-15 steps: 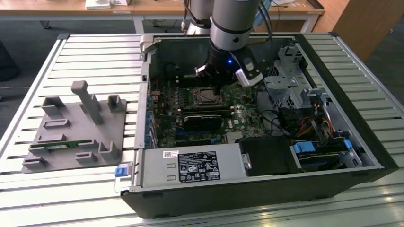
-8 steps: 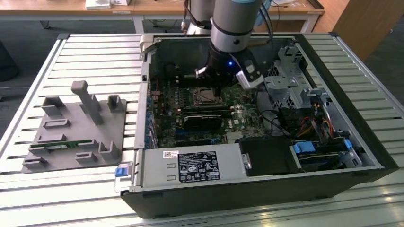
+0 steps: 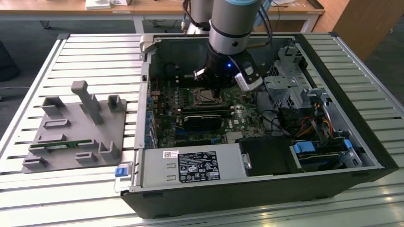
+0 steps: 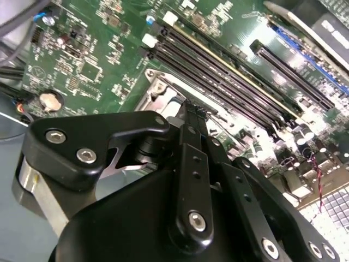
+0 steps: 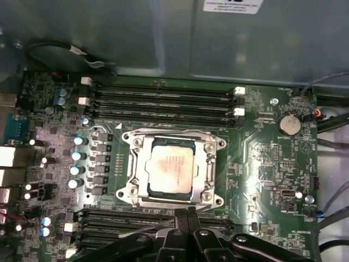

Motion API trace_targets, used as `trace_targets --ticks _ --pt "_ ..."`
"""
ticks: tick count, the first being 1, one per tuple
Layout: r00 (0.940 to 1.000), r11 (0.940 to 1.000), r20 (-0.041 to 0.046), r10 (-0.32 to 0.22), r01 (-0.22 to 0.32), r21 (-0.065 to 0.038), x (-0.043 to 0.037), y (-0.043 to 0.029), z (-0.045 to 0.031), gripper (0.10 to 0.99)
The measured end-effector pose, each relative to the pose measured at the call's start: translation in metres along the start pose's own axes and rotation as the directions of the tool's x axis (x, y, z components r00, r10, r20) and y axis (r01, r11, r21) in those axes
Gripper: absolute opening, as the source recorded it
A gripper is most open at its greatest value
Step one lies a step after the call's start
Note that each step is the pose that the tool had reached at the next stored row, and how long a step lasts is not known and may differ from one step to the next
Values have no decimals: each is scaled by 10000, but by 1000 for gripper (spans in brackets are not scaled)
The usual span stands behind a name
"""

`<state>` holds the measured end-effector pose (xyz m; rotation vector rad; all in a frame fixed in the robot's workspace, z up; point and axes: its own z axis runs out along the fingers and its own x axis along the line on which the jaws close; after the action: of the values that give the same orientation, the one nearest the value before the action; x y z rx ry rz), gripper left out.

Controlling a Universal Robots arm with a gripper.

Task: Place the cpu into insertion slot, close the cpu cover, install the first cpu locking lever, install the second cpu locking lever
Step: 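Install the second cpu locking lever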

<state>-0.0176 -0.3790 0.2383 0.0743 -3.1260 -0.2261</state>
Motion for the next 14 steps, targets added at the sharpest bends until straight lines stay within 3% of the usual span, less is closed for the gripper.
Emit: trace_targets --ticks 7,14 --pt "10000 10000 -2 1 -1 -1 63 -17 3 106" --pt "10000 10000 0 1 -1 -15 181 -23 8 106"
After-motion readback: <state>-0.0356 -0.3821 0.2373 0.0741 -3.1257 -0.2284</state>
